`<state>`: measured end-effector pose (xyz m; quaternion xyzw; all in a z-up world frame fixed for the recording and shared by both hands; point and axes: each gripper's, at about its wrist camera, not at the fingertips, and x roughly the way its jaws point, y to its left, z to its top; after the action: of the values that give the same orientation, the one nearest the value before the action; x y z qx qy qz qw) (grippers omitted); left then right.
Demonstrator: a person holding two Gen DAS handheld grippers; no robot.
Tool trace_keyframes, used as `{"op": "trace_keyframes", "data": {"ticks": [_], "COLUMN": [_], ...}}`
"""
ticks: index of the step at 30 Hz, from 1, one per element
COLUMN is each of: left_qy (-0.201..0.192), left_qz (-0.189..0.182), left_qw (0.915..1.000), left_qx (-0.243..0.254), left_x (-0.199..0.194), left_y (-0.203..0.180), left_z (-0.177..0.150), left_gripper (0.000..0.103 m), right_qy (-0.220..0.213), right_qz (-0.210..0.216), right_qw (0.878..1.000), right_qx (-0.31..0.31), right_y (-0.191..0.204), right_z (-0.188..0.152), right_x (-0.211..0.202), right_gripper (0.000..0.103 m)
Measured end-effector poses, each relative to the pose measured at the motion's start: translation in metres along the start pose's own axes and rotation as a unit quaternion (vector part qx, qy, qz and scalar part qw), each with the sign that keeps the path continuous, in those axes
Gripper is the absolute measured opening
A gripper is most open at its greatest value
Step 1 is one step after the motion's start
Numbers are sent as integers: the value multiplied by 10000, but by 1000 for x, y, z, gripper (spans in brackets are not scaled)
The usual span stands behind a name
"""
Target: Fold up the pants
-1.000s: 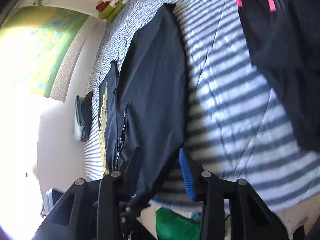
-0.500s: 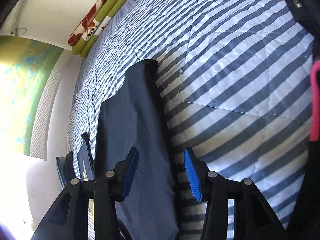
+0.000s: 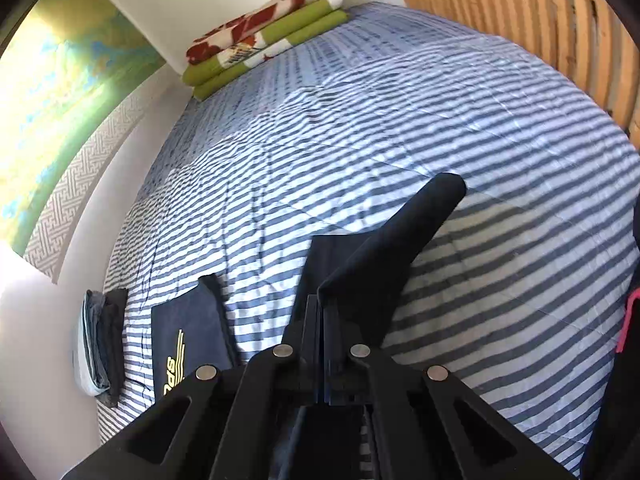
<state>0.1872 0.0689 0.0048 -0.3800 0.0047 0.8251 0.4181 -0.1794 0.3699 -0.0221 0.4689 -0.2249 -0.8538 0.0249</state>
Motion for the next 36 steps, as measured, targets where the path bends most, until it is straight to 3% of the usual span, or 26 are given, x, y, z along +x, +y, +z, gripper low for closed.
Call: {"op": "trace_keyframes", "data": {"ticks": [5,11,19,24,27,30,34,36], "left_qy": [-311,-502,-566,-537,-460,-502,-620,-630], "left_qz": [285,495,608,662,681,808,942,987], "left_qw": [9959,9839,9719,9695,9701,9698,9654,9633], "left_qx": [-804,-1642,-2202,-2297,-2284,-2247,-2352,-2414], "left_x": [-41,-74,-82,-80,-80,-83,-91,-94], "left_y": [45,98,136,142,138,136,134,134], "left_z": [-35,-79,-110,-116,-118,-118,-121,-125], "left_gripper": [7,6,6,6,6,6,6,6], "right_qy": [237,682,1080,1229,1527,1346,1170,1154], "right_qz": [-67,-257,-842,-828,-289,189,894,974], "right_qw": [9956,9822,9626,9553,9549,9612,9682,9674], "right_qx": [-901,-1734,-2339,-2560,-2531,-2399,-2023,-2035], "right_y": [112,215,276,296,303,297,253,222], "right_z": [-19,-64,-108,-130,-132,-122,-113,-125], "right_x": [35,101,171,188,180,139,57,20], "right_gripper": [1,1,1,4,16,25,30,32]}}
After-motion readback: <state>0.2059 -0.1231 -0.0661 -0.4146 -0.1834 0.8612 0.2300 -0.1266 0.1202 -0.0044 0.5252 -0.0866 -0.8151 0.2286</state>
